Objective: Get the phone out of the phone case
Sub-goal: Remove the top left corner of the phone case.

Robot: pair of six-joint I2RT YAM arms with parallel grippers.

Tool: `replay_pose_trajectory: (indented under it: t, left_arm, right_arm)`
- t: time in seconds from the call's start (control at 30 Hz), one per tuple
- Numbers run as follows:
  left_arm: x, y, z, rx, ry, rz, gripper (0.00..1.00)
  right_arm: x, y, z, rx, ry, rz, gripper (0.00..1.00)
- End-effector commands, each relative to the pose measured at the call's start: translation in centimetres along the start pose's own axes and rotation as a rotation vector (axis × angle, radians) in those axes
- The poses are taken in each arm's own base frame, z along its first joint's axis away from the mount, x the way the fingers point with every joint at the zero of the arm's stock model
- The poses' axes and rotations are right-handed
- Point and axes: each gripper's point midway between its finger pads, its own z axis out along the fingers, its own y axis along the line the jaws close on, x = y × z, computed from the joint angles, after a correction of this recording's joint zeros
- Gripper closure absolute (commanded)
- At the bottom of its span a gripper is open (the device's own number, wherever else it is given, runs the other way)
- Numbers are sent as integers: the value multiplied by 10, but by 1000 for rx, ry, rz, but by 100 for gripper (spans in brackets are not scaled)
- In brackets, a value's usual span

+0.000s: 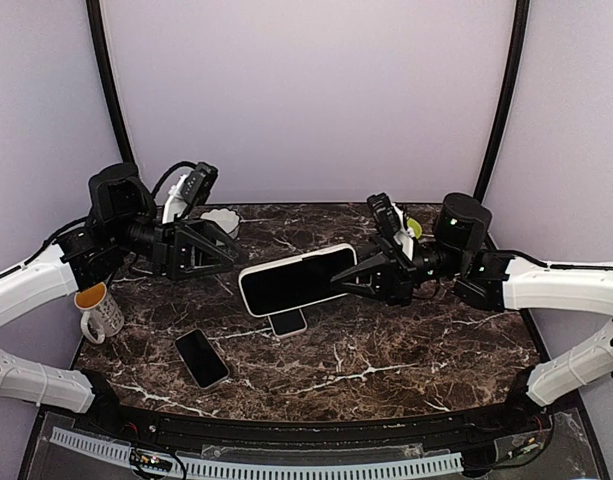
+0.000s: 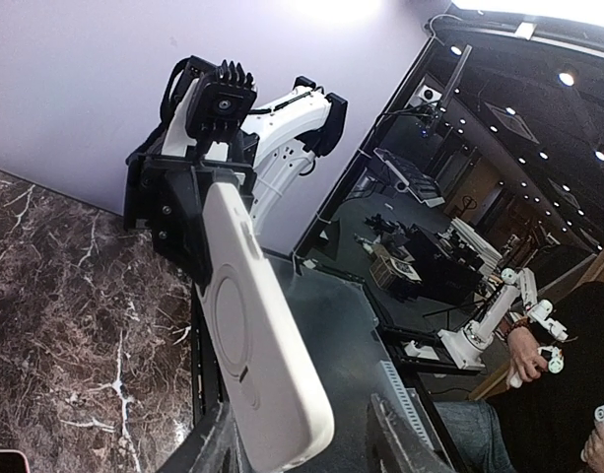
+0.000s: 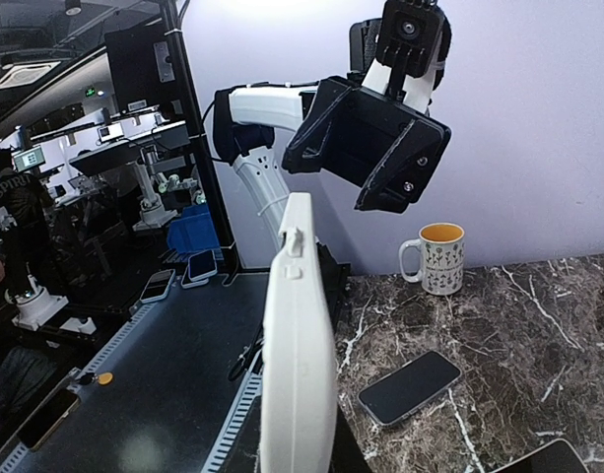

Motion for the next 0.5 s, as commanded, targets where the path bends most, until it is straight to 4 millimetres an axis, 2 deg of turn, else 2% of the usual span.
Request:
replay_pose_trajectory:
  t: [0.0,0.17,0.47]
  left_arm:
    - [-2,-5,2,23,-5,46,53]
    - [5,-3,4,27,1,41,52]
    - [11,0,7,21,6,32,58]
  right_arm:
    - [-33,11,2,-39,-91,-100,100]
    - [-34,3,4,-16,-101,-69,100]
    - [-36,-4,5,13,-117,-54,100]
